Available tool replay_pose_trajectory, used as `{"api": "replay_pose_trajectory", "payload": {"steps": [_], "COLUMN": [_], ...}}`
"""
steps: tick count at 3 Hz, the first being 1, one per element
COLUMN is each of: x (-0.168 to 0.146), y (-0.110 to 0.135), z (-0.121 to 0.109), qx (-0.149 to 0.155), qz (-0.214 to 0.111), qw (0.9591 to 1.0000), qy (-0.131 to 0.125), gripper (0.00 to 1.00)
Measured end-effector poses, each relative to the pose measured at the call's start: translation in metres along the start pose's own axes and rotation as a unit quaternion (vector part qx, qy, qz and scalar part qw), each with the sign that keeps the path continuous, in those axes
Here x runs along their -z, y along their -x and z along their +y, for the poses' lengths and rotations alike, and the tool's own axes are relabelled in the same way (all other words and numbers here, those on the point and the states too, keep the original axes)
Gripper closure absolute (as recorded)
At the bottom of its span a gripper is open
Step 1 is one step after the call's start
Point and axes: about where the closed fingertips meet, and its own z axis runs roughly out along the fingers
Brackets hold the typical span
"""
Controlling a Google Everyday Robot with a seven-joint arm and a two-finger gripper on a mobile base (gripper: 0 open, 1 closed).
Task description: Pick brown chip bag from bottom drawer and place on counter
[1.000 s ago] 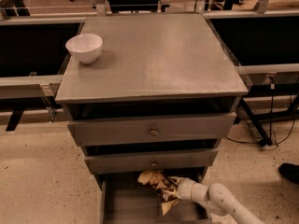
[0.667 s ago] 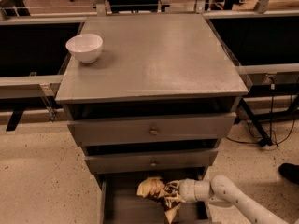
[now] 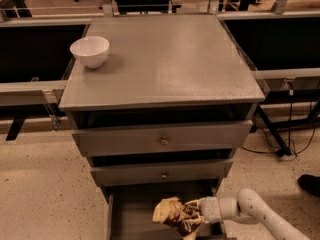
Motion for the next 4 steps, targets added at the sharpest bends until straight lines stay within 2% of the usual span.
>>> {"api": "replay_pose_trajectory", "payload": {"steps": [1, 2, 3, 4], "x": [0.032, 0.023, 0.023, 0.029], "y": [0.076, 0.160, 0.159, 0.169], "z": [-0.009, -0.013, -0.012, -0.024], "qx": [0.132, 0.231, 0.230, 0.234], "qz": [-0.016, 0.027, 0.027, 0.007], "qw": [0.9904, 0.9687, 0.9690, 0.9681], "qy": [-0.039, -0.086, -0.085, -0.089], "gripper": [1.00, 1.00, 1.00, 1.00]}}
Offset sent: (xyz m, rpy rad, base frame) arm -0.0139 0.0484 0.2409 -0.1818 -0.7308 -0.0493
